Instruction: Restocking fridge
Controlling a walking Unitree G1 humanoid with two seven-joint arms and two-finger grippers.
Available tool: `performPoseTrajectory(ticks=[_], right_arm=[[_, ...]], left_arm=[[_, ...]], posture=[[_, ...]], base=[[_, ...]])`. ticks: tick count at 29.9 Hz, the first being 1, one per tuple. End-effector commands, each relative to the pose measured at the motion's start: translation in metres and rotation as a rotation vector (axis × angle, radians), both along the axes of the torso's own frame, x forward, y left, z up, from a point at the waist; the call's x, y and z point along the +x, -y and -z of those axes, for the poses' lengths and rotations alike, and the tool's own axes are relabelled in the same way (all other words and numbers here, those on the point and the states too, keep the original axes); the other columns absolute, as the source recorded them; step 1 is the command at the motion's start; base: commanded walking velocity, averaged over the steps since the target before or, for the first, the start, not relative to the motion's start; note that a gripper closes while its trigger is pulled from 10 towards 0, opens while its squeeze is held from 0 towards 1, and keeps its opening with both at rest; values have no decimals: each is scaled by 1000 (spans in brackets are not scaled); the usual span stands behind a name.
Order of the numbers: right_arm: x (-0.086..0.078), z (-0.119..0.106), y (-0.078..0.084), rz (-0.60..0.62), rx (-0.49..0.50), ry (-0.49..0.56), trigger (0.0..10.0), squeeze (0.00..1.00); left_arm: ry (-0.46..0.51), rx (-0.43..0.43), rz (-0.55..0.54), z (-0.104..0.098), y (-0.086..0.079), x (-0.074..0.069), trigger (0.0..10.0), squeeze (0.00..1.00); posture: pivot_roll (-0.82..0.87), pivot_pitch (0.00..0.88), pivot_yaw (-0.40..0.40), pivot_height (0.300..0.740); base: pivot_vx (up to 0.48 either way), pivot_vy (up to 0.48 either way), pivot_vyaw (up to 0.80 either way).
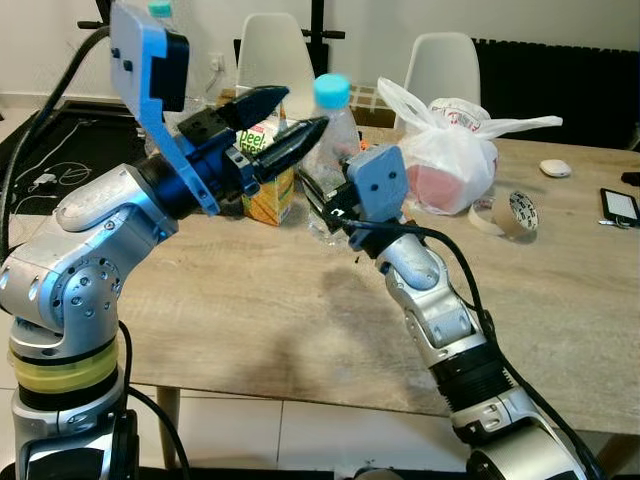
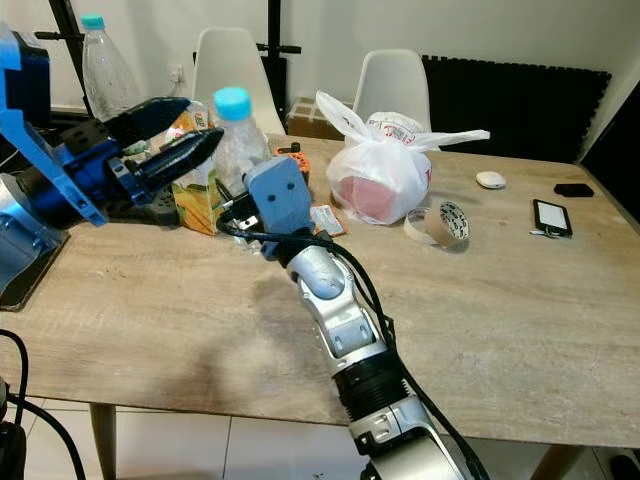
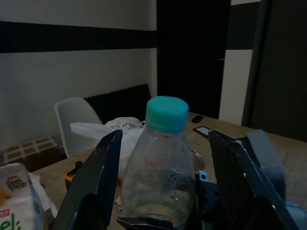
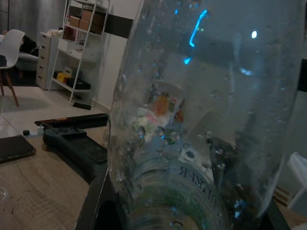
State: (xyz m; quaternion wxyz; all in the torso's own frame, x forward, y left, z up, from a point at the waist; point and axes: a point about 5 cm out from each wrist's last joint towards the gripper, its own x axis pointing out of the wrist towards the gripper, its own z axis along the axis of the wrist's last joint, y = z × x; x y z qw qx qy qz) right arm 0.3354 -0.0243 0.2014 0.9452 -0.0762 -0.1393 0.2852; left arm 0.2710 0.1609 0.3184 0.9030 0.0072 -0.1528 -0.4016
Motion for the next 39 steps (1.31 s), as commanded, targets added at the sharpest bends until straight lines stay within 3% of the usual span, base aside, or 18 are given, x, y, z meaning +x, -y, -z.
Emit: performPoseTrajectory(ticks=[1, 5, 7, 8, 11, 19, 20, 24, 30, 31, 32, 33, 34, 37, 39], right_arm=[[0, -8, 2, 10, 6, 40, 10000, 0], [-3, -7, 3, 21, -13, 69, 10000, 0], [-7, -7, 8, 38, -13, 87, 10000, 0], [-7, -7, 8, 38, -13, 87, 10000, 0], [-11, -11, 20, 74, 9, 107, 10000, 0], [-13, -5, 39, 143, 69, 57, 10000, 0], [-14, -1, 45, 163, 82, 36, 10000, 0], [-15, 0, 48, 178, 80, 30, 10000, 0], [-13, -5, 55, 204, 91, 35, 10000, 0], [-13, -6, 56, 205, 92, 39, 10000, 0], [-13, -7, 56, 206, 93, 41, 10000, 0], [-12, -9, 57, 206, 94, 44, 10000, 0], [-13, -10, 57, 207, 95, 46, 10000, 0], [-13, -11, 58, 211, 94, 48, 10000, 0], [-14, -13, 57, 215, 97, 51, 10000, 0]], left_arm=[[-9, 15, -39, 2, -5, 3, 10000, 0], [-45, -3, -141, 10, -11, 14, 10000, 0], [-94, -25, -293, 20, -20, 28, 10000, 0], [-94, -25, -293, 20, -20, 28, 10000, 0], [-171, -94, -493, 33, -34, 43, 10000, 0], [-168, -1, -623, 51, -38, 50, 10000, 0], [-168, 24, -692, 58, -39, 54, 10000, 0], [-169, 39, -731, 64, -39, 57, 10000, 0], [-176, 47, -748, 76, -34, 75, 10000, 0], [-190, 43, -750, 79, -34, 82, 10000, 565], [-201, 41, -750, 82, -34, 87, 10000, 565], [-217, 37, -748, 85, -34, 93, 10000, 835], [-227, 42, -755, 88, -34, 98, 10000, 1000], [-246, 41, -714, 92, -31, 108, 10000, 1000], [-261, 63, -692, 95, -28, 123, 10000, 1000]], posture=[[92, 0, -64, 740], [83, 0, -64, 740], [82, 0, -65, 740], [82, 0, -65, 740], [75, 0, -61, 740], [65, 0, -63, 740], [64, 0, -63, 740], [63, 0, -62, 740], [69, 0, -66, 740], [70, 0, -66, 740], [70, 0, -66, 740], [62, 0, -64, 740], [59, 0, -63, 740], [50, 0, -58, 740], [31, 1, -50, 740]], base=[[0, 0, 0], [0, 0, 0], [0, 0, 0], [0, 0, 0], [0, 0, 0], [0, 0, 0], [0, 0, 0], [0, 0, 0], [0, 0, 0], [0, 0, 0], [0, 0, 0], [0, 0, 0], [0, 0, 0], [0, 0, 0], [0, 0, 0]])
